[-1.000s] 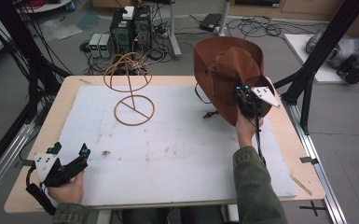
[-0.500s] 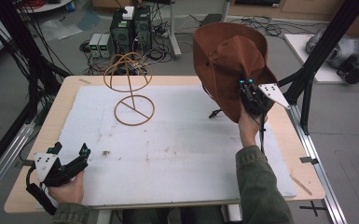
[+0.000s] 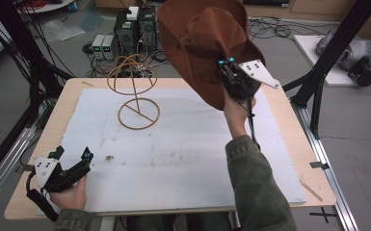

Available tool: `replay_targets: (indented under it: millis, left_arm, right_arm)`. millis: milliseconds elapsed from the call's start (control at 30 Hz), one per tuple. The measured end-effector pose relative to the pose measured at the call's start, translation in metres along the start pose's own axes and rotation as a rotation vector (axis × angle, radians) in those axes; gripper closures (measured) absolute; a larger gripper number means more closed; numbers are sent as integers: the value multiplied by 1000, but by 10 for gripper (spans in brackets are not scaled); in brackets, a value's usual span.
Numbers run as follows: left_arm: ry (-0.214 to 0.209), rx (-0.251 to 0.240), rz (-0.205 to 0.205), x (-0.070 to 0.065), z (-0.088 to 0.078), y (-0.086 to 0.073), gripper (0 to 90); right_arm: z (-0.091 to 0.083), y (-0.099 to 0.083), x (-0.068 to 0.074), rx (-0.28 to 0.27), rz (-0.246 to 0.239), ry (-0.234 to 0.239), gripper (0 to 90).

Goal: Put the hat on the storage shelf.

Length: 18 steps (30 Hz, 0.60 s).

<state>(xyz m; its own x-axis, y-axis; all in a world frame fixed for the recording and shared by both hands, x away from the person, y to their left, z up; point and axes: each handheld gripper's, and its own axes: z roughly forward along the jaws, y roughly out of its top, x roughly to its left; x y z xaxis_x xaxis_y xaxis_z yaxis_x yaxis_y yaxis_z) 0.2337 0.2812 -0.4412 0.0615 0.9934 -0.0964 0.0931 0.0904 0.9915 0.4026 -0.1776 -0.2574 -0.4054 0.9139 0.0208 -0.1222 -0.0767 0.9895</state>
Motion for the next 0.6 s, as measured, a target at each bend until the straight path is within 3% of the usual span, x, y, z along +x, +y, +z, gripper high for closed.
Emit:
replay_targets:
  millis: [167,367,600]
  left_arm:
    - [-2,-4,-7,1,1,0,131]
    - [0,-4,-15,3,1,0,132]
    - [6,-7,-32,8,-1,0,132]
  right_arm:
    - [21,10,38,-5,-19,70,870]
    - [46,19,82,-12,0,149,870]
    - [62,25,107,-20,13,182,869]
